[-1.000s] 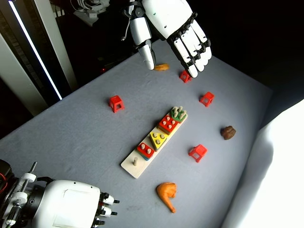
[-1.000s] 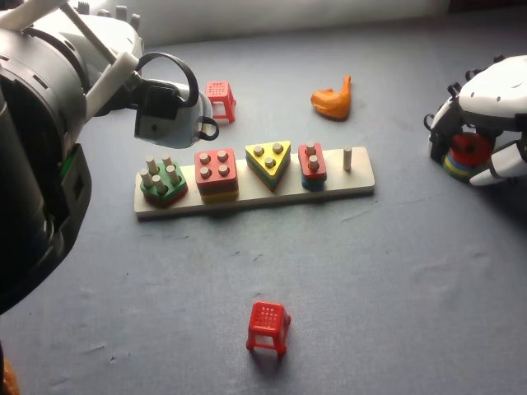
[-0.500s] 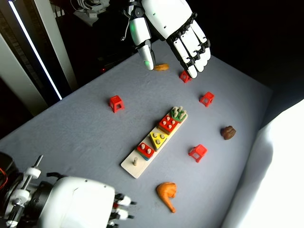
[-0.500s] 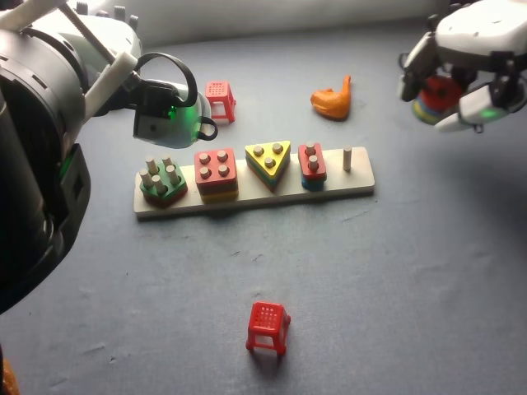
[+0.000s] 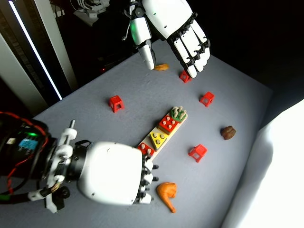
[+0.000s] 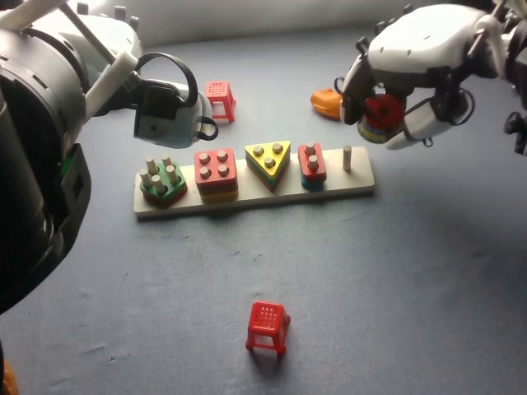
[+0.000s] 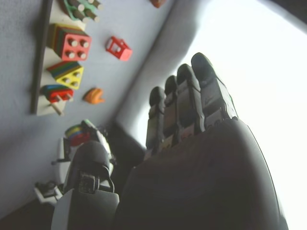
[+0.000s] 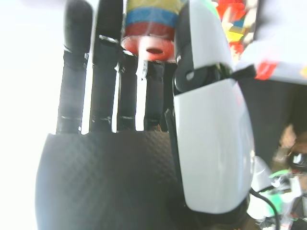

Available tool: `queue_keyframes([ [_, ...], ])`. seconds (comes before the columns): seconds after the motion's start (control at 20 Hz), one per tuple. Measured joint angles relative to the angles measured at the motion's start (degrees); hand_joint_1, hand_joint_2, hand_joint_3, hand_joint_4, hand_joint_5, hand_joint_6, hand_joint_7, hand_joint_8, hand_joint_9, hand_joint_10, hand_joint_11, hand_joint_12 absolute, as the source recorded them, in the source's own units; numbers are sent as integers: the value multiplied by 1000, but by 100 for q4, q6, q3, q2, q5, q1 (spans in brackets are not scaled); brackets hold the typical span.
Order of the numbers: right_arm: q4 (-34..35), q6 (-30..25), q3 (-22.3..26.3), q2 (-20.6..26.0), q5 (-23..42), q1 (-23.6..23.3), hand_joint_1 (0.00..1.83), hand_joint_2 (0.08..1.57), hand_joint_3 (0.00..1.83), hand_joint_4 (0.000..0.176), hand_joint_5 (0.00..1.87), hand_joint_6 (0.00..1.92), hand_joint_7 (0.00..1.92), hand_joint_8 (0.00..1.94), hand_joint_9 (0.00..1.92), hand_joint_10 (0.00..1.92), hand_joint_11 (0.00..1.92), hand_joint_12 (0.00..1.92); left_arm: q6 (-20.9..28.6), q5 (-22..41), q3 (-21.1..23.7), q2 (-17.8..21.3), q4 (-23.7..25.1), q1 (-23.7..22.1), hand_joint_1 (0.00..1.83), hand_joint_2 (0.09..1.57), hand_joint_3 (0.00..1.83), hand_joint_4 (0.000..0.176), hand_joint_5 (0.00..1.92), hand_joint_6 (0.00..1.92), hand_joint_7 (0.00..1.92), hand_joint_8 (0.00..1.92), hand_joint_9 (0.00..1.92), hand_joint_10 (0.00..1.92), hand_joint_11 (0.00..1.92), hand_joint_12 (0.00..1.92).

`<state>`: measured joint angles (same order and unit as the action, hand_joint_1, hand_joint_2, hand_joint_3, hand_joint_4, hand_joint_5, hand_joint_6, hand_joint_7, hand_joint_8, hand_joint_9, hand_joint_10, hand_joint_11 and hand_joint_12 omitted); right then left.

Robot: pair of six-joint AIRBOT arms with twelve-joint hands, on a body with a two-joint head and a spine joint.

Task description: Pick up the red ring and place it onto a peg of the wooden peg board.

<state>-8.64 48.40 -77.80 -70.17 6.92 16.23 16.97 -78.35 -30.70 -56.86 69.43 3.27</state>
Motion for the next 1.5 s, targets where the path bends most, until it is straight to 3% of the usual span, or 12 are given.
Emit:
queue_keyframes([
  [0.1, 2, -11, -2, -85, -7, -2, 1218, 1111, 4, 28, 966, 1025, 1022, 906, 1096, 364, 749, 1223, 0, 15, 0, 0, -2, 0, 0, 1323, 0, 0, 163, 7, 190, 11, 171, 7, 0, 505],
  [0.15, 0, -13, -2, -118, -7, -2, 1345, 1097, 0, 0, 969, 980, 1038, 814, 989, 975, 752, 1234, 0, 15, 0, 0, 0, 0, 0, 1323, 0, 0, 160, 5, 185, 7, 170, 5, 0, 510],
  [0.2, 0, -11, -2, -151, -13, -13, 1239, 1116, 5, 0, 946, 1046, 1011, 912, 976, 715, 735, 1229, 0, 11, 0, 0, -2, 0, 0, 1321, 0, 0, 184, 9, 197, 8, 185, 8, 0, 545],
  [0.25, 0, -13, -2, -188, -61, -39, 1351, 1090, 4, 0, 971, 971, 1051, 794, 980, 1026, 764, 1220, 0, 0, 0, 0, -2, 0, 0, 1318, 0, 0, 153, 4, 164, 5, 161, 5, 0, 480],
  [0.4, 48, -13, 0, -295, -96, -111, 1219, 1114, 0, 25, 965, 1042, 1024, 888, 1126, 293, 753, 1210, 0, 11, 0, 0, -2, 0, 0, 1323, 0, 0, 132, 0, 164, 0, 165, 2, 0, 467],
  [0.8, 90, -13, 17, -321, -264, -129, 1214, 1121, 0, 28, 961, 1048, 1000, 929, 1181, 182, 706, 1268, 0, 11, 0, 0, -2, 0, 0, 1325, 1, 0, 148, 0, 200, 1, 201, 4, 0, 581],
  [0.85, 90, -13, 26, -323, -267, -129, 1342, 1107, 0, 0, 953, 999, 1001, 846, 1003, 983, 689, 1326, 0, 7, 0, 0, -2, 0, 0, 1319, 0, 0, 155, 2, 212, 4, 220, 9, 0, 644],
  [0.9, 90, -15, 61, -323, -269, -129, 1366, 1109, 1, 0, 939, 1008, 993, 854, 953, 1164, 683, 1361, 0, 13, 0, 0, 0, 0, 0, 1318, 0, 0, 165, 4, 228, 7, 235, 10, 0, 675],
  [1.0, 85, -13, 98, -323, -271, -129, 1374, 1101, 0, 0, 956, 980, 1017, 816, 957, 1176, 698, 1372, 0, 13, 0, 0, -2, 0, 0, 1319, 0, 0, 172, 6, 235, 8, 241, 11, 0, 681],
  [1.05, 87, -13, 136, -323, -271, -129, 1222, 1114, 1, 22, 966, 1028, 1012, 915, 1017, 599, 673, 1374, 0, 9, 0, 0, -2, 0, 0, 1320, 0, 0, 153, 0, 217, 2, 215, 3, 0, 655],
  [1.15, 90, -13, 149, -326, -282, -127, 1366, 1110, 0, 0, 939, 1002, 996, 853, 937, 1194, 655, 1406, 0, 11, 0, 0, -2, 0, 0, 1316, 0, 0, 163, 1, 224, 3, 226, 6, 0, 692],
  [1.5, 90, 70, 146, -323, -264, -92, 1373, 1111, 0, 0, 911, 1017, 1012, 845, 938, 1209, 678, 1362, 0, 24, 0, 0, -2, 0, 0, 1312, 0, 0, 148, 0, 229, 4, 251, 6, 0, 756],
])
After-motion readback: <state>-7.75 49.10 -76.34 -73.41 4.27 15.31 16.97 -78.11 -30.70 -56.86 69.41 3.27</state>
